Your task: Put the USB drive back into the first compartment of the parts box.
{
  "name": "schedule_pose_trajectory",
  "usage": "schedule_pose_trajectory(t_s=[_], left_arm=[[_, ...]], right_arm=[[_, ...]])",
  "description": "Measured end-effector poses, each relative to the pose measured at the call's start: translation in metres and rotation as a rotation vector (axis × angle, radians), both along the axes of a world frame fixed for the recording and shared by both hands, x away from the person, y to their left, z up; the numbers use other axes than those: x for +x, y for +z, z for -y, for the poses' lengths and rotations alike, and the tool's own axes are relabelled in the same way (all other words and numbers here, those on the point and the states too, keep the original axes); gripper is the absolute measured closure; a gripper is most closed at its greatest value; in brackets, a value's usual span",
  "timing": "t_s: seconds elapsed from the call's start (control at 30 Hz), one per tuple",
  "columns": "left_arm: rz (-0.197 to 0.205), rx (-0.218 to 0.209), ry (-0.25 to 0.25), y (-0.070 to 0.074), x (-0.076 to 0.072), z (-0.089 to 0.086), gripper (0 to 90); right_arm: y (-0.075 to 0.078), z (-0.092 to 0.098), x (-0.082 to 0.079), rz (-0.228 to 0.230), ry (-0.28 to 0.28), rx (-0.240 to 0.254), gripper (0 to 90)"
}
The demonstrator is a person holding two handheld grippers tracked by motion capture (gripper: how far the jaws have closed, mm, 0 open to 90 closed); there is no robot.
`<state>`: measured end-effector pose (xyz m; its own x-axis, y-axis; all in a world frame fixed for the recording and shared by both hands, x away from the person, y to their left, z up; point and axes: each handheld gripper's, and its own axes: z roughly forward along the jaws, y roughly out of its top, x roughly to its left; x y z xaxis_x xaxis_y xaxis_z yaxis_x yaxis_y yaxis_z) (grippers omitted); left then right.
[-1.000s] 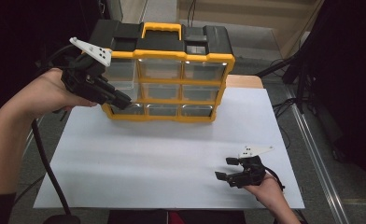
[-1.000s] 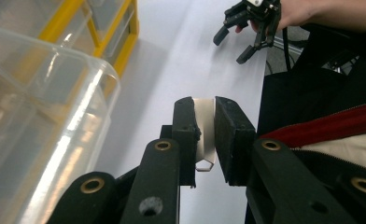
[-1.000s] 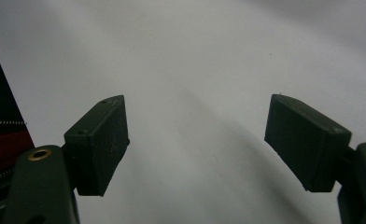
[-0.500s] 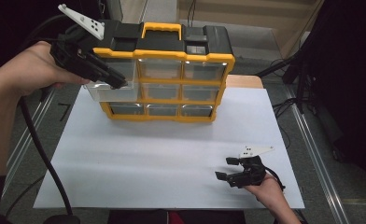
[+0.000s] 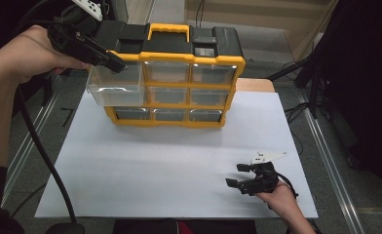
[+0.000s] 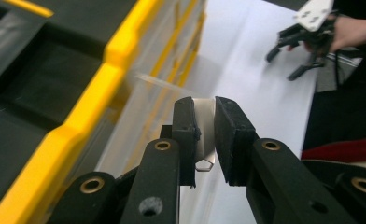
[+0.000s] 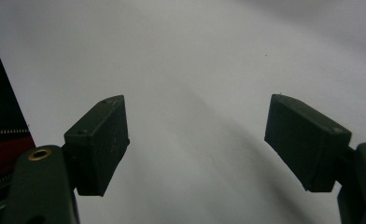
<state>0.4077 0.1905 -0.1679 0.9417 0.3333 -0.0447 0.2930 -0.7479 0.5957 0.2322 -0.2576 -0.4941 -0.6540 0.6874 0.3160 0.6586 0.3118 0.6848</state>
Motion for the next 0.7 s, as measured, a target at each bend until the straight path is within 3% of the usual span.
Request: schedule_pose_trajectory(t_s=[0.13,0.4,0.6,0.67,0.7], left_arm=[[0.010,0.021,0.023,-0.007,0.004,0.000,79.7],[-0.007,0.031,0.081,-0.020,0.012,0.002,79.7],[0.008,0.023,0.126,-0.025,0.012,0.003,78.5],[-0.009,0.008,0.120,-0.026,0.011,0.002,78.4],[-0.020,0.014,0.125,-0.026,0.011,0.002,74.2]], right_arm=[[0.001,0.000,0.002,0.001,0.005,0.001,19.6],[0.002,-0.005,0.002,0.008,0.027,-0.010,19.7],[0.006,-0.008,-0.002,0.019,0.032,-0.011,19.7],[0.005,-0.010,-0.001,0.018,0.034,-0.009,19.6],[0.005,-0.010,0.001,0.014,0.031,-0.011,19.6]])
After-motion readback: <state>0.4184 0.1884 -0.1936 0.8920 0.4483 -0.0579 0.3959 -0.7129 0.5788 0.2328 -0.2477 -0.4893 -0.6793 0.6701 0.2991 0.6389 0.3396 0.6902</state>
